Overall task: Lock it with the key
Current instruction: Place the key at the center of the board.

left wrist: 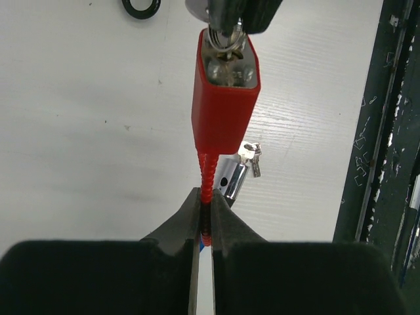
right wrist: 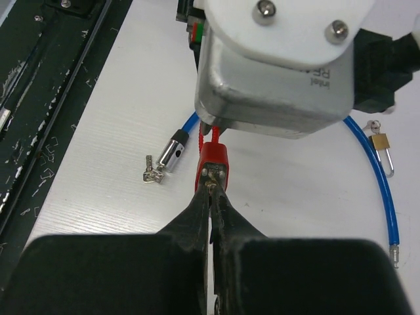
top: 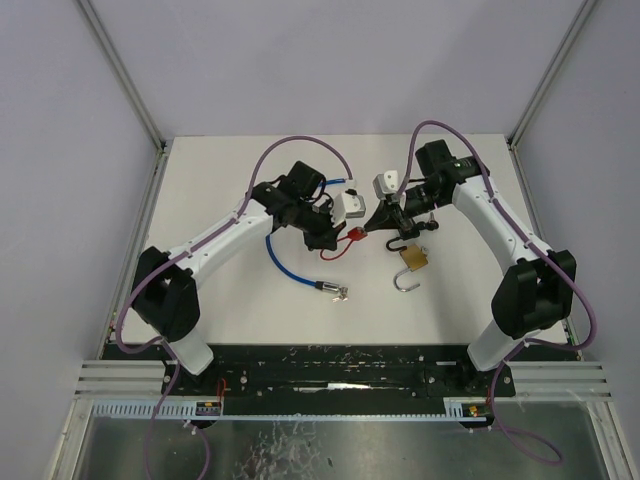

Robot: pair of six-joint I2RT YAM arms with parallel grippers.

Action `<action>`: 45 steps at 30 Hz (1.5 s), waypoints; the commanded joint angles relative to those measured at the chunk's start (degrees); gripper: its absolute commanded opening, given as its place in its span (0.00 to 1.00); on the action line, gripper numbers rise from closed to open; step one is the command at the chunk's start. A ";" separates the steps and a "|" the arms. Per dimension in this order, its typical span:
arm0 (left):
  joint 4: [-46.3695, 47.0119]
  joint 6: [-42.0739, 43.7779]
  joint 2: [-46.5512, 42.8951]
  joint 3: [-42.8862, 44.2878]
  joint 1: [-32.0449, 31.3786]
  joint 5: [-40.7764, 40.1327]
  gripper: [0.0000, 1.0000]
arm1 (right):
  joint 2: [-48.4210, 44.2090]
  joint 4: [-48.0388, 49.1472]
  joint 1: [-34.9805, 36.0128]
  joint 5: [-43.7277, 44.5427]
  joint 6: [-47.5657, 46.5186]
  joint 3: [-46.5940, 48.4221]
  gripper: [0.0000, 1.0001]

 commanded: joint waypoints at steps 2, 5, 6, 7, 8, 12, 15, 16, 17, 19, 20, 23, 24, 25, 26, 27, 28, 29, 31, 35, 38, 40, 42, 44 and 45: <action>1.57 -1.13 -0.46 -4.07 1.75 -0.12 0.00 | -3.02 3.01 -1.87 -0.21 5.95 2.37 0.00; 2.33 -1.32 -0.70 -5.42 2.28 -0.02 0.00 | -3.43 3.15 -2.29 -0.67 6.58 1.38 0.00; 2.61 -1.60 -0.66 -5.70 2.43 0.24 0.00 | -3.74 3.48 -2.37 -0.97 7.13 1.10 0.00; 2.87 -1.81 -0.72 -5.93 2.57 0.68 0.00 | -3.89 3.76 -2.35 -1.24 7.77 0.99 0.00; 3.10 -2.05 -0.69 -5.96 2.57 1.08 0.00 | -4.10 3.99 -2.44 -1.36 8.23 0.80 0.00; 4.21 -4.95 -0.12 -4.17 2.56 3.39 0.00 | -4.14 4.55 -2.41 -2.84 10.41 -0.40 0.00; 6.60 -8.51 0.00 -1.63 2.48 7.52 0.00 | -4.73 -0.20 0.33 -3.42 4.76 -2.00 0.00; 7.83 -9.63 -0.02 -1.19 2.46 9.27 0.00 | -4.86 -2.55 1.75 -2.63 1.81 -2.50 0.00; 9.17 -10.64 -0.06 -0.99 2.46 11.06 0.00 | -5.03 -4.16 2.86 -2.18 -0.67 -3.06 0.00; 10.62 -11.83 0.41 -0.99 2.63 14.36 0.00 | -5.42 -4.88 3.43 -2.30 -1.78 -3.53 0.00; 10.61 -12.23 1.00 -1.04 2.84 15.53 0.00 | -5.49 -4.22 3.42 -1.73 -1.09 -3.24 0.00; 9.04 -13.93 3.24 -1.87 4.53 20.14 0.00 | -5.51 2.03 -0.29 -1.10 6.12 -2.33 0.00; 8.57 -14.55 3.89 -2.33 5.51 22.21 0.00 | -5.14 3.52 -2.48 -2.71 7.88 -1.82 0.00; 7.93 -14.85 4.45 -2.58 5.79 23.70 0.00 | -4.63 3.66 -4.05 -2.88 8.08 -1.05 0.00; 7.21 -14.93 4.84 -2.51 5.99 24.17 0.00 | -4.15 2.13 -4.60 -1.99 6.18 -0.23 0.00; 6.96 -14.85 4.91 -2.53 5.99 24.46 0.00 | -3.74 -0.37 -4.75 -1.27 2.91 0.31 0.00; 6.93 -14.54 4.87 -2.76 5.98 25.13 0.00 | -3.67 -2.95 -4.76 -1.76 0.05 0.38 0.00; 7.11 -14.45 4.90 -2.80 5.97 25.91 0.00 | -3.67 -5.47 -4.38 -2.48 -2.36 0.17 0.00; 7.36 -15.02 5.54 -2.24 6.00 27.09 0.00 | -4.09 -10.19 -1.94 -1.84 -7.39 -0.99 0.00; 7.36 -16.07 6.90 -0.84 5.77 26.72 0.00 | -5.15 -3.81 -0.74 -3.31 1.51 -3.27 0.00; 7.13 -14.51 5.78 -2.00 5.74 23.57 0.00 | -4.76 3.70 -6.10 -6.87 12.26 -1.40 0.00; 6.44 -12.49 4.89 -3.50 5.70 19.40 0.00 | -4.07 6.17 -9.48 -8.60 16.48 1.05 0.00; 5.57 -10.88 4.22 -4.66 5.70 16.03 0.00 | -3.68 7.45 -11.63 -9.78 19.29 2.28 0.00; 5.66 -10.43 3.59 -5.42 5.69 14.30 0.00 | -3.79 7.96 -12.09 -10.09 20.43 2.28 0.00; 6.24 -10.74 3.27 -5.70 5.71 13.72 0.00 | -4.02 8.52 -12.09 -10.49 21.07 1.73 0.00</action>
